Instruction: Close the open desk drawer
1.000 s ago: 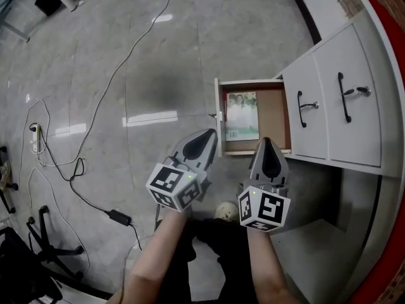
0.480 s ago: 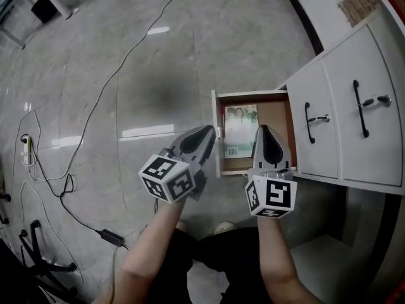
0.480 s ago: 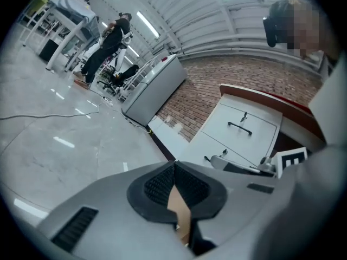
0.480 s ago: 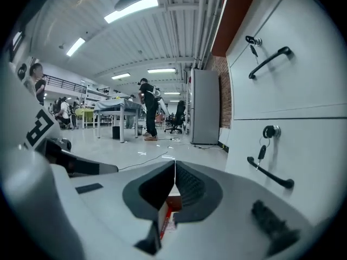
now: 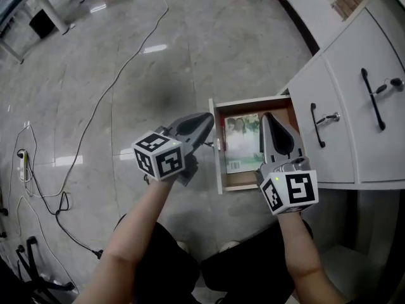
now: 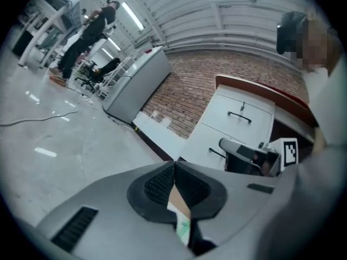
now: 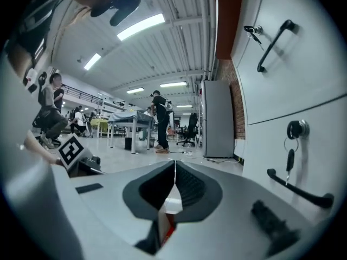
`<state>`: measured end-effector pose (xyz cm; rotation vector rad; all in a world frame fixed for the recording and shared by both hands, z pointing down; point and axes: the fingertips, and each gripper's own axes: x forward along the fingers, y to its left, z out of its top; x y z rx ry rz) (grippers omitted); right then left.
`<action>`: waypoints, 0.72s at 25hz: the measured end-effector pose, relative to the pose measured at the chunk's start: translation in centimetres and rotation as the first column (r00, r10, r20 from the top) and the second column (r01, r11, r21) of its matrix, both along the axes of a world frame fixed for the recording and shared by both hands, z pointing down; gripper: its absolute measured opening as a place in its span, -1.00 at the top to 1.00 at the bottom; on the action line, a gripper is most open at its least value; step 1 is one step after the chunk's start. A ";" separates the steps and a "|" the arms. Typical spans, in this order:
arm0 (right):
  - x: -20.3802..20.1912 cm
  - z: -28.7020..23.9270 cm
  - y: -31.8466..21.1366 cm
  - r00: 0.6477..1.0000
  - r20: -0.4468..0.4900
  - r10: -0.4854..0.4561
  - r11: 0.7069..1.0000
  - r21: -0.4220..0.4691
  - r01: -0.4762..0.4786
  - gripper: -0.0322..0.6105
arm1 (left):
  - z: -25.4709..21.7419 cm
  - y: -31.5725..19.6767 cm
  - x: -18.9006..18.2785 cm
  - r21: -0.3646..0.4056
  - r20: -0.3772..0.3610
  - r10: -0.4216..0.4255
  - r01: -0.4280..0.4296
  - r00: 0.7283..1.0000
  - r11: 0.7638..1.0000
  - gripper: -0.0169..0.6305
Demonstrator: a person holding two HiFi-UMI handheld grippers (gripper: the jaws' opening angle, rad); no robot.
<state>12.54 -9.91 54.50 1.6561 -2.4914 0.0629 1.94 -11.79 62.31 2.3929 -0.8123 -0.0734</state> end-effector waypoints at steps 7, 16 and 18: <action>-0.8 0.3 -1.1 0.999 0.011 -0.041 0.998 0.037 0.041 0.86 | 5.1 0.3 -0.4 -0.047 0.052 0.159 -0.156 0.986 0.987 0.91; -3.3 1.9 -1.4 0.992 -0.049 -0.114 0.993 0.034 0.115 0.86 | 10.4 -2.0 -2.4 -0.242 -0.022 0.105 -0.107 0.994 0.964 0.91; -3.7 1.9 -1.3 0.991 -0.041 -0.128 0.991 0.029 0.129 0.86 | 11.1 -2.0 -2.1 -0.263 -0.074 0.117 -0.133 0.990 0.956 0.91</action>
